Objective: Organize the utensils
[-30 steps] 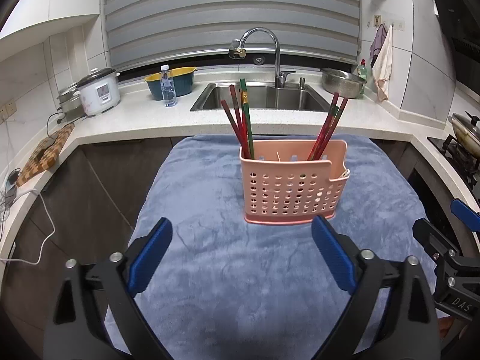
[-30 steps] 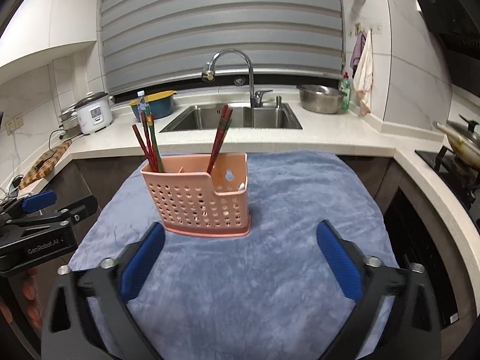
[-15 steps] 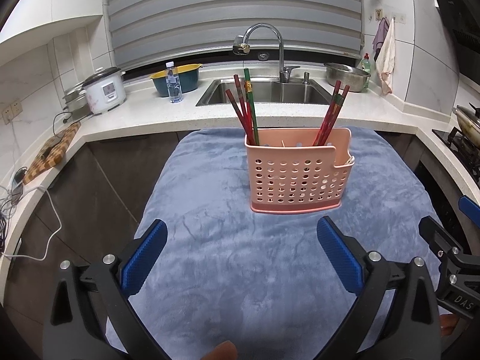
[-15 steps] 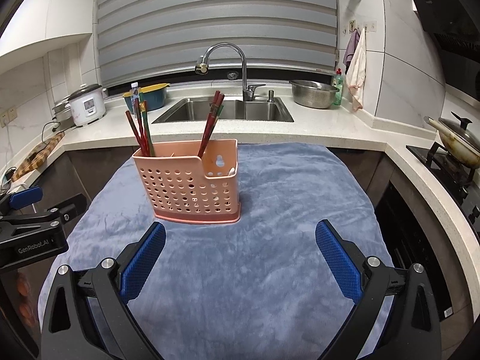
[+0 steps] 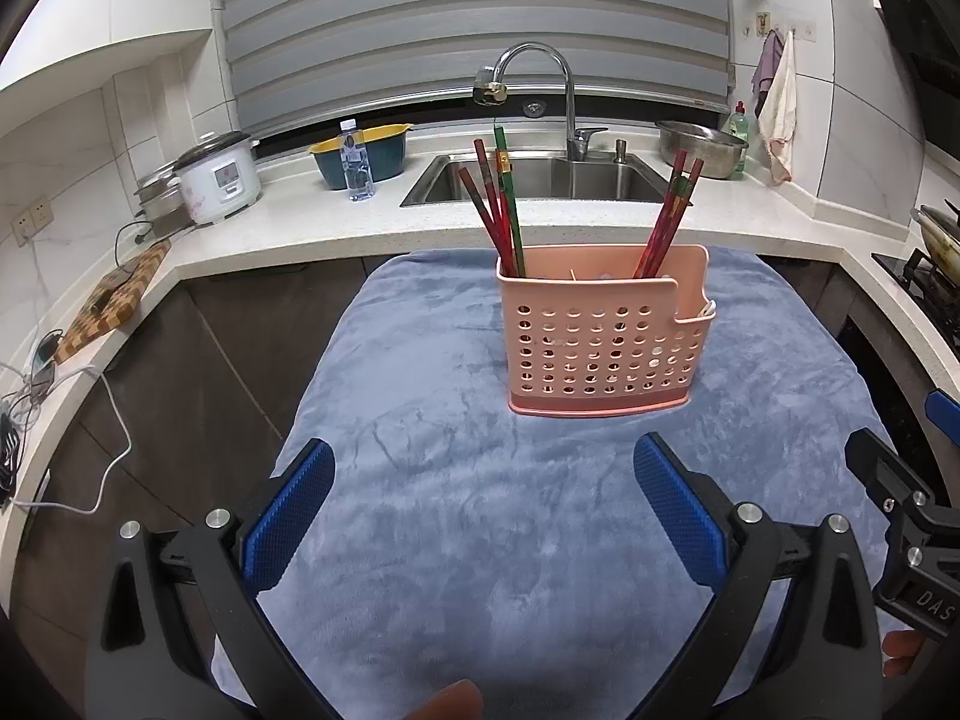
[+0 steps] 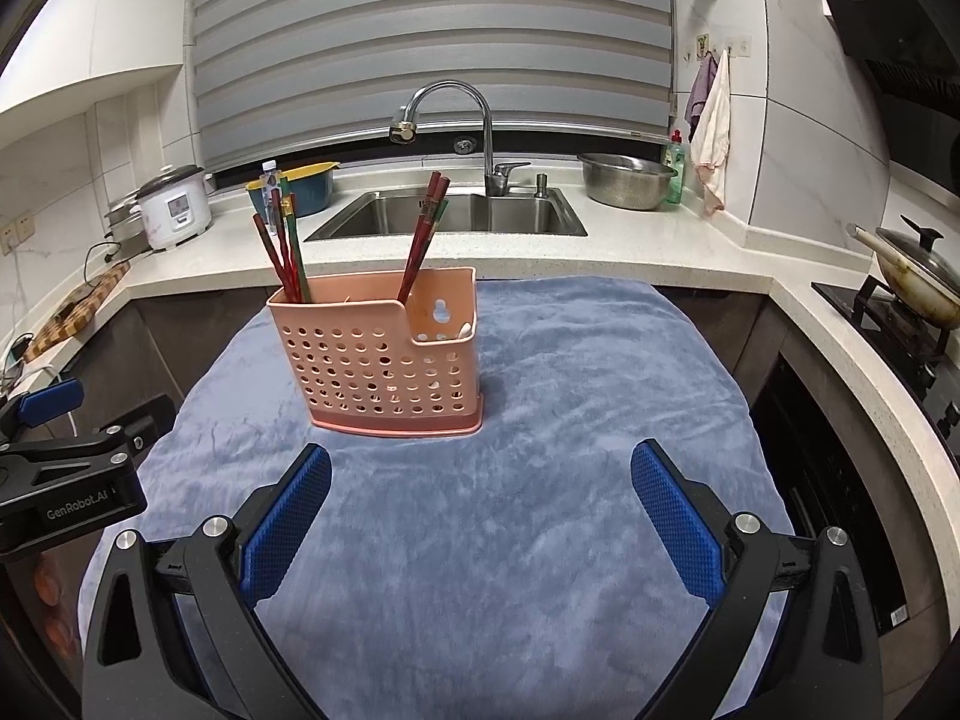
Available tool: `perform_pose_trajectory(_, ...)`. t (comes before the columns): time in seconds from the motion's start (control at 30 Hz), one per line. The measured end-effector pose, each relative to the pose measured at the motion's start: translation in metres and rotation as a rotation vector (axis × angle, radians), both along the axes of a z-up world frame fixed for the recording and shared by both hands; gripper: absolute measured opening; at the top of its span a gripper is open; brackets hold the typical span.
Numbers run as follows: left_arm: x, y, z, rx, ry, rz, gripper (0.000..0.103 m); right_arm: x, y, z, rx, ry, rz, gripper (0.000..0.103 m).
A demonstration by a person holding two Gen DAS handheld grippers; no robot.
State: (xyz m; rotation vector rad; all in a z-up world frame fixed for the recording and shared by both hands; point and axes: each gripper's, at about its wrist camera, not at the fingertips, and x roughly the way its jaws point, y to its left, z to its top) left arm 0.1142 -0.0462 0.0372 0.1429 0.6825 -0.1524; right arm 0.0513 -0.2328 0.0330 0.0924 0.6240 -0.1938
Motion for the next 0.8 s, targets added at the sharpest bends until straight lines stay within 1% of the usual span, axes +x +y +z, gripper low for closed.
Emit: perform_pose_trajectory(0.8, -0.0024, -0.0003, -0.0031, 0.013, -0.007, 0.027, 0.096, -0.0002, 0.0047, -0.0037, 0.003, 0.010, 0.005, 0.096)
